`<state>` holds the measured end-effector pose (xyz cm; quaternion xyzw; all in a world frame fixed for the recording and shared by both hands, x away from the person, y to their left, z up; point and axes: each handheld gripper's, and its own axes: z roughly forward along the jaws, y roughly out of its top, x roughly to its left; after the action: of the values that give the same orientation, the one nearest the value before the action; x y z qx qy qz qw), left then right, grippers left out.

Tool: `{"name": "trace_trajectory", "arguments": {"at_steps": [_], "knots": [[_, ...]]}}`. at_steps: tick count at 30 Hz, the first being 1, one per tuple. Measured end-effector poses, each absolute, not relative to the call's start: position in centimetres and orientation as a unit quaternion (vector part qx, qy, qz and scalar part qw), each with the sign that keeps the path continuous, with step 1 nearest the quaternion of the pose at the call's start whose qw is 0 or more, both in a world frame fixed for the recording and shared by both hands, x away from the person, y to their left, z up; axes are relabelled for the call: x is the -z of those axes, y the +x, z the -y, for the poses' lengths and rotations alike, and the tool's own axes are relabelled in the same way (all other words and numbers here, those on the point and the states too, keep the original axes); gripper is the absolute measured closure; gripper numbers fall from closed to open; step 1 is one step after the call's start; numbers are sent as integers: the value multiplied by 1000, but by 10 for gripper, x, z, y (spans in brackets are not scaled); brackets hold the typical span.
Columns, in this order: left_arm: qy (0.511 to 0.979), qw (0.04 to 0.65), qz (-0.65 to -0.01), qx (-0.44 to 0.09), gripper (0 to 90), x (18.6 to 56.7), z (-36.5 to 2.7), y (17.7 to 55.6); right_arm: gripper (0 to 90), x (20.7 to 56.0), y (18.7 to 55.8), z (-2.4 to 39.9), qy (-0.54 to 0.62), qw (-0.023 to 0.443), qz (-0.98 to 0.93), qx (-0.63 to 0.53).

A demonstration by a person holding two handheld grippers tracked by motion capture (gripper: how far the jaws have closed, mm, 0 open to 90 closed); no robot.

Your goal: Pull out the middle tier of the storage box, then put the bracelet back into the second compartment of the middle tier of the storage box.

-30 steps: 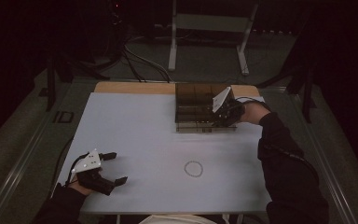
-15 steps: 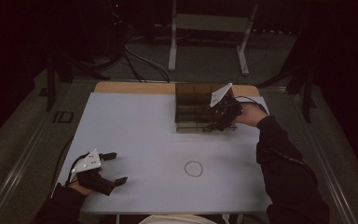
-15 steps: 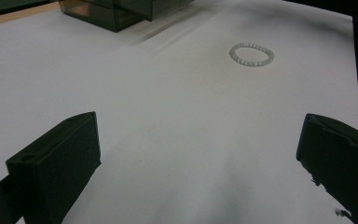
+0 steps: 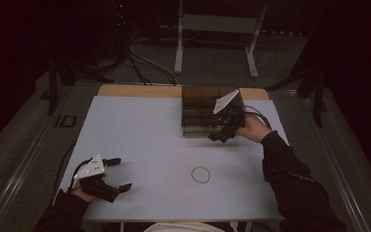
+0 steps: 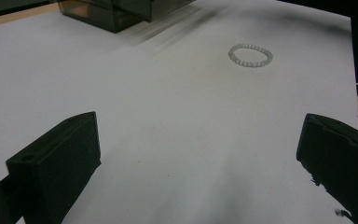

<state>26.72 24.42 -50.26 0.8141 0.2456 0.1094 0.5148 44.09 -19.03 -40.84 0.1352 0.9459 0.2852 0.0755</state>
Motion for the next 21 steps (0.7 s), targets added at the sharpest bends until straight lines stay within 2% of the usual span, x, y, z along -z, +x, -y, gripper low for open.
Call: {"name": "trace_trajectory", "arguments": {"at_steps": [21], "knots": [[815,514,-245,-110,10,502,-244,266,21,423,388,175,132,55,-927,-347]]}}
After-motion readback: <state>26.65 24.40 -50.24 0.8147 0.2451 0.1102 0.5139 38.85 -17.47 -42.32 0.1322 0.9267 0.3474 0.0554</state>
